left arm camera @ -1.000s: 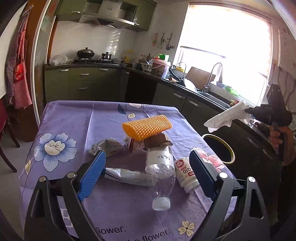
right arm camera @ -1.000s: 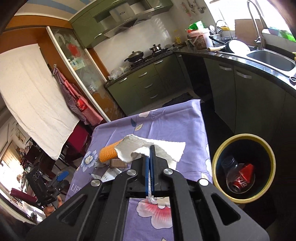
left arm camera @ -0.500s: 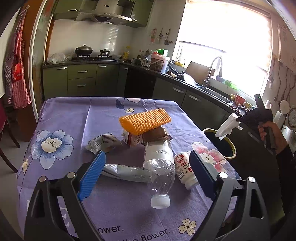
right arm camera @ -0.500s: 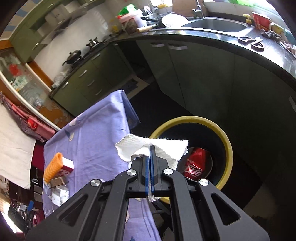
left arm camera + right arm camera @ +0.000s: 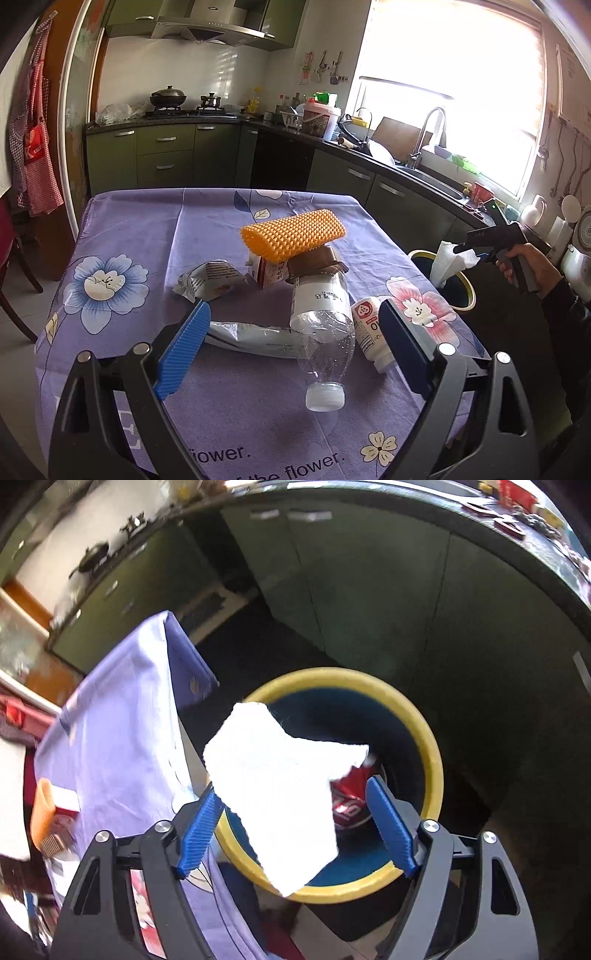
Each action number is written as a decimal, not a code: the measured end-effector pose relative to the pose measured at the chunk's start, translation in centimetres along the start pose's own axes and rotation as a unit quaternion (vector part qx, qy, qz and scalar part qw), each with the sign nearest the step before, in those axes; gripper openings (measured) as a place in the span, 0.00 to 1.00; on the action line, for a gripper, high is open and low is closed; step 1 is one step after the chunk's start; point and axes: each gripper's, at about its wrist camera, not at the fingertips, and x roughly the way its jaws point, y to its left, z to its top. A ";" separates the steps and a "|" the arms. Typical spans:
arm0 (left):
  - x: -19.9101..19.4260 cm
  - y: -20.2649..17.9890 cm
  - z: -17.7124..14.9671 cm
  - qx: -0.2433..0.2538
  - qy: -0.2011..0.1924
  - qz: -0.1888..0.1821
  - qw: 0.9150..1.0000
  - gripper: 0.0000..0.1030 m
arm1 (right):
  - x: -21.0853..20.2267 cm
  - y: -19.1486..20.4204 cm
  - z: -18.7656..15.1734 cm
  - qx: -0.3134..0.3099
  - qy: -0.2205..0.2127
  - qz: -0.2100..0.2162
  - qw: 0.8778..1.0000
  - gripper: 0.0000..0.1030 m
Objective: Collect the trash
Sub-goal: 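Carry the white paper towel over the bin and open the right gripper, then move the left gripper to the small white supplement bottle and grasp it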
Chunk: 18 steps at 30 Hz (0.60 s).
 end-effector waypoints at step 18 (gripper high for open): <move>2.8 -1.5 0.7 0.053 0.048 0.013 0.997 0.86 | -4.4 2.4 -3.9 -0.025 -0.055 0.028 0.998 0.71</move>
